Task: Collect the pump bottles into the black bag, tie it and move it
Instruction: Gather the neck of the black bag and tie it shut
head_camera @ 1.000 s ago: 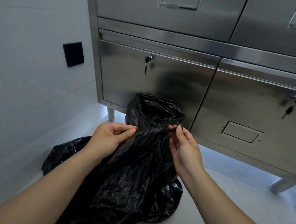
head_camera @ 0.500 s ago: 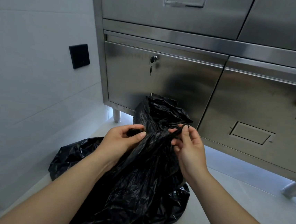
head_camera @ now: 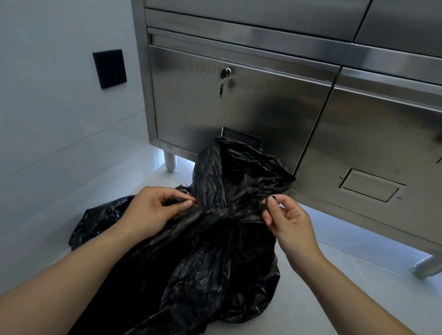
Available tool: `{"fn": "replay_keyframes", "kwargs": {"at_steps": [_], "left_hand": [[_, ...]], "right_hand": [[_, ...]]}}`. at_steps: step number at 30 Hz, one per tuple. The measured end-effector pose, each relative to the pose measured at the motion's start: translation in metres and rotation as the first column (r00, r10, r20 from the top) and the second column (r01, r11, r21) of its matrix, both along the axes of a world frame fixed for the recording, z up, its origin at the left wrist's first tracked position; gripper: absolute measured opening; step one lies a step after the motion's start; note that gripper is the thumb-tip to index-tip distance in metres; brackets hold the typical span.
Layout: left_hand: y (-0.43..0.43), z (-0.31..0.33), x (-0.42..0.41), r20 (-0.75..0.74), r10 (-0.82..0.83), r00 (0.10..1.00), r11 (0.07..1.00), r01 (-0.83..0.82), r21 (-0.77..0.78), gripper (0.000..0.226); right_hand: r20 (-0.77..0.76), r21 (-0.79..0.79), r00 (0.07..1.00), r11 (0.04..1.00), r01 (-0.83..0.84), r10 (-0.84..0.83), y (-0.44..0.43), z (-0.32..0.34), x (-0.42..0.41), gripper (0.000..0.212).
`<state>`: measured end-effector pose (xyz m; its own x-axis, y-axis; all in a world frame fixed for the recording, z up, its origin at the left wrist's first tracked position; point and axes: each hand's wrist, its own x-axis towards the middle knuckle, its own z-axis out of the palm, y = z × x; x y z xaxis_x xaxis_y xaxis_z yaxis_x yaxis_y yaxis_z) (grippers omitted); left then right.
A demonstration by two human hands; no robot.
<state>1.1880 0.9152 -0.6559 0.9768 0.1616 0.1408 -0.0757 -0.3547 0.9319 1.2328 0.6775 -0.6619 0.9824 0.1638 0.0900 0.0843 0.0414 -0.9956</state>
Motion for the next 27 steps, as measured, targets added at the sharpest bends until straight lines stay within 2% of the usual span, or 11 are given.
{"fn": "replay_keyframes", "kwargs": {"at_steps": [3,6,10,14,15,19,23,27], "left_hand": [[-0.002,-0.006,0.001,-0.024,0.008,1.0,1.0,-0.008,-0.017,0.028],[-0.014,-0.003,0.004,-0.007,0.008,1.0,0.995,-0.009,-0.1,0.021],[-0.02,0.004,0.008,-0.029,0.029,0.999,0.931,-0.038,-0.364,0.021],[-0.024,-0.001,0.007,-0.119,0.037,0.992,0.851,-0.094,-0.516,0.013],[-0.024,-0.002,0.008,-0.12,0.043,0.992,0.848,-0.1,-0.52,0.013],[-0.029,-0.005,0.01,-0.04,0.045,0.998,0.937,-0.056,-0.345,0.014],[-0.038,-0.001,0.011,0.041,0.031,0.999,0.944,-0.015,-0.33,0.015],[-0.041,0.006,0.011,0.143,0.05,0.988,0.954,-0.005,-0.298,0.015]], "right_hand": [[0.02,-0.013,0.999,0.999,0.036,-0.036,-0.004,-0.001,0.001,0.02],[0.077,0.038,0.996,0.999,0.037,-0.04,0.003,0.007,0.002,0.015],[0.017,0.125,1.0,0.992,-0.014,0.012,0.012,0.008,0.005,0.02],[0.058,0.051,0.998,0.998,0.024,-0.027,0.014,-0.002,0.004,0.017],[0.061,0.031,0.997,0.998,0.051,-0.053,0.014,-0.005,0.004,0.017],[0.079,-0.013,0.996,0.999,0.053,-0.052,0.015,-0.012,0.003,0.018],[0.193,-0.003,0.981,1.0,0.02,-0.02,0.02,-0.012,0.001,0.03],[0.307,-0.037,0.952,0.999,0.007,0.005,0.026,-0.009,0.0,0.028]]}}
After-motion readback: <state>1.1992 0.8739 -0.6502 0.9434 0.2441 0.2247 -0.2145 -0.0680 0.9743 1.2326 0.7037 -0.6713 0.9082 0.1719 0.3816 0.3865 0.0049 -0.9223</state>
